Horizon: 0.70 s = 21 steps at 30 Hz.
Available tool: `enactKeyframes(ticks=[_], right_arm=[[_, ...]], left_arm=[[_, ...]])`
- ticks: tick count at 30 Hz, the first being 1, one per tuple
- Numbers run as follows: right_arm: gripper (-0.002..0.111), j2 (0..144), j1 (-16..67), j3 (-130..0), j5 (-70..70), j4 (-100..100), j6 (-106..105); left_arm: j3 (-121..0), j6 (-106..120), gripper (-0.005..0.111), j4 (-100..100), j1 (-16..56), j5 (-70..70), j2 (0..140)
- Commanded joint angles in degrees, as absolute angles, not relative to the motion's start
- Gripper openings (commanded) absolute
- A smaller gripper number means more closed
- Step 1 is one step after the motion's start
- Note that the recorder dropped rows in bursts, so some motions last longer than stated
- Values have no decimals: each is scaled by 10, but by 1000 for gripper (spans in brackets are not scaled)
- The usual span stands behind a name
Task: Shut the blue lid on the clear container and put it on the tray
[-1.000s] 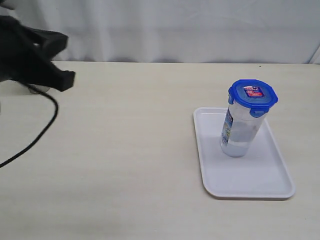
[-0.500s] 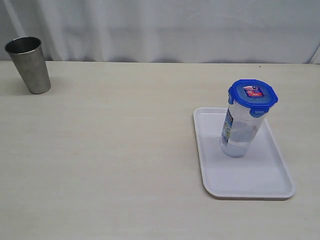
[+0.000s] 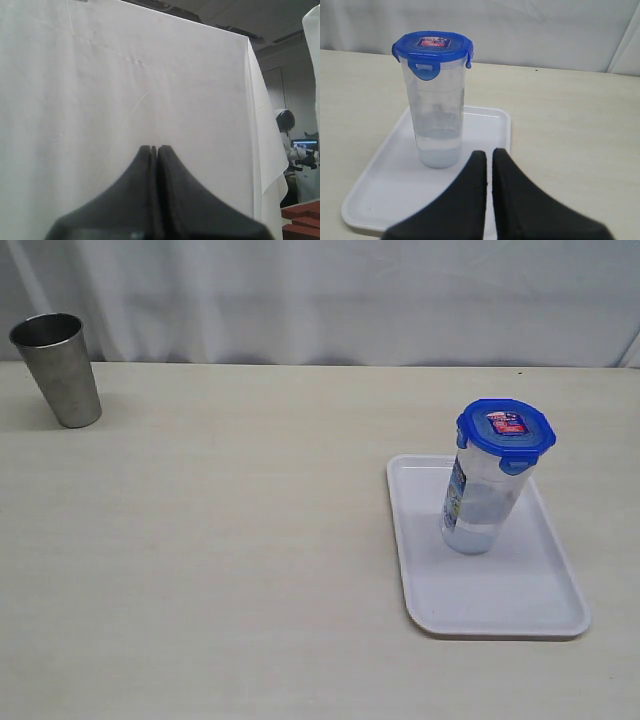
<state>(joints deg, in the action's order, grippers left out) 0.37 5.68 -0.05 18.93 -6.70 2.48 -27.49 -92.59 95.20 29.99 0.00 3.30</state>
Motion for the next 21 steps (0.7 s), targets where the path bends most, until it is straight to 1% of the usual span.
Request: enactKeyframes(ticks=[1,3,6,9,12,13,17,21], right_arm=[[4,0,55,0,183,-66,21],[4,0,55,0,183,-66,21],[4,0,55,0,183,-66,21],[4,0,55,0,183,-66,21],[4,0,55,0,183,-66,21],[4,0,55,0,183,-66,21],[4,0,55,0,183,-66,21],[4,0,55,0,183,-66,21]], left_arm=[[-274,-927,0,954,300,4,30],[-274,-927,0,947,300,4,30],[-274,-927,0,805,300,4,30],[-274,-927,0,708,300,0,30],[-274,-893,0,568,300,10,30],[-274,-855,0,503,300,18,30],[-274,-687,0,351,300,43,30],[-274,-383,0,203,300,59,30]])
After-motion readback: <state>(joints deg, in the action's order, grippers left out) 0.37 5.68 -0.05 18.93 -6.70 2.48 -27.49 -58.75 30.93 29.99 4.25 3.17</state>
